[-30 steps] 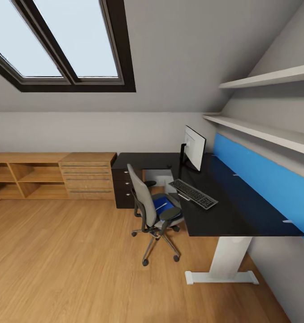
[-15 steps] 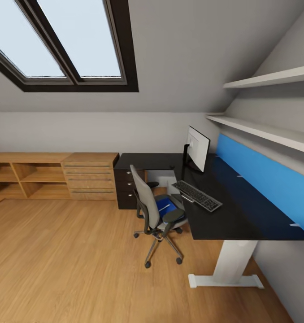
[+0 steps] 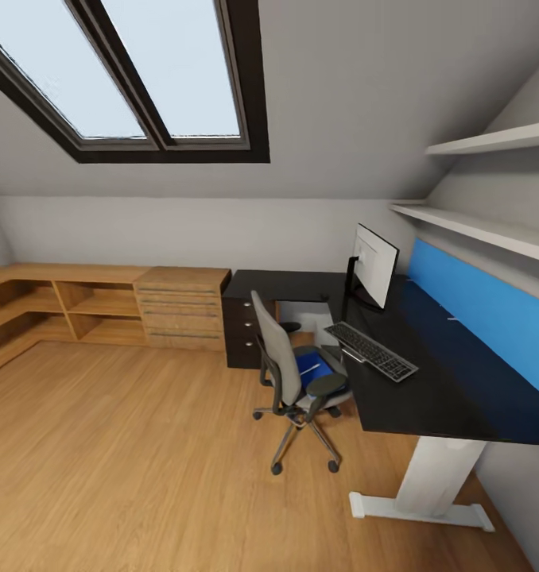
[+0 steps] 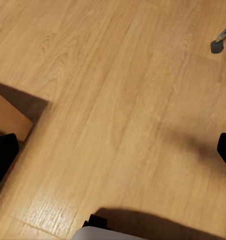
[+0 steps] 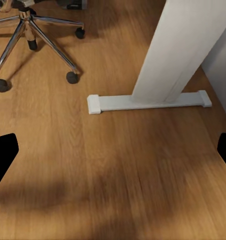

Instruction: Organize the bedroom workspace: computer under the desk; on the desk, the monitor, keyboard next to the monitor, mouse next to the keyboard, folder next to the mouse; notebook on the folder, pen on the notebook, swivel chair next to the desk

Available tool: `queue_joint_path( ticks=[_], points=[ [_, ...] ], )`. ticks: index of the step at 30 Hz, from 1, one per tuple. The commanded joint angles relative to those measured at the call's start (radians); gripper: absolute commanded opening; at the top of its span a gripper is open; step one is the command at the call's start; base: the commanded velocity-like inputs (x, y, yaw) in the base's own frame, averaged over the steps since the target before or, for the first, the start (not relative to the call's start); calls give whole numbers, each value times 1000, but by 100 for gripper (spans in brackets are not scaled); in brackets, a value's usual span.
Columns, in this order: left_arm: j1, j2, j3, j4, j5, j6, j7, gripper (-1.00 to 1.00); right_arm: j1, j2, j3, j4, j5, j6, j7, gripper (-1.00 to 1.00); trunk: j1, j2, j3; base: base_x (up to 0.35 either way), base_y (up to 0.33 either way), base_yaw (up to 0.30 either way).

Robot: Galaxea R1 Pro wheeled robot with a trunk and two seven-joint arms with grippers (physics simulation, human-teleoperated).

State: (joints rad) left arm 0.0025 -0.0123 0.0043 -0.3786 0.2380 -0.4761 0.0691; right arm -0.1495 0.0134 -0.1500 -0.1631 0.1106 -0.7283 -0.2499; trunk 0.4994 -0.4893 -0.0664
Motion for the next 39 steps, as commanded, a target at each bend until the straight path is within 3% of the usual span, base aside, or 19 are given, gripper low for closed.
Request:
queue_joint_path(
  ticks=[1,30,39],
  points=[
    [0,0,0,-2,-2,-1,4,100,-1,1,-6,1,11,-2,-5,100,0,-2,-2,1,0,44],
    [0,-1,0,-2,-2,-1,3,100,-1,-1,-6,1,11,-2,-5,100,0,-2,-2,96,3,6],
    [1,0,0,-2,-2,-1,3,100,-1,-1,-6,1,11,-2,-5,100,0,-2,-2,3,195,0]
  ],
)
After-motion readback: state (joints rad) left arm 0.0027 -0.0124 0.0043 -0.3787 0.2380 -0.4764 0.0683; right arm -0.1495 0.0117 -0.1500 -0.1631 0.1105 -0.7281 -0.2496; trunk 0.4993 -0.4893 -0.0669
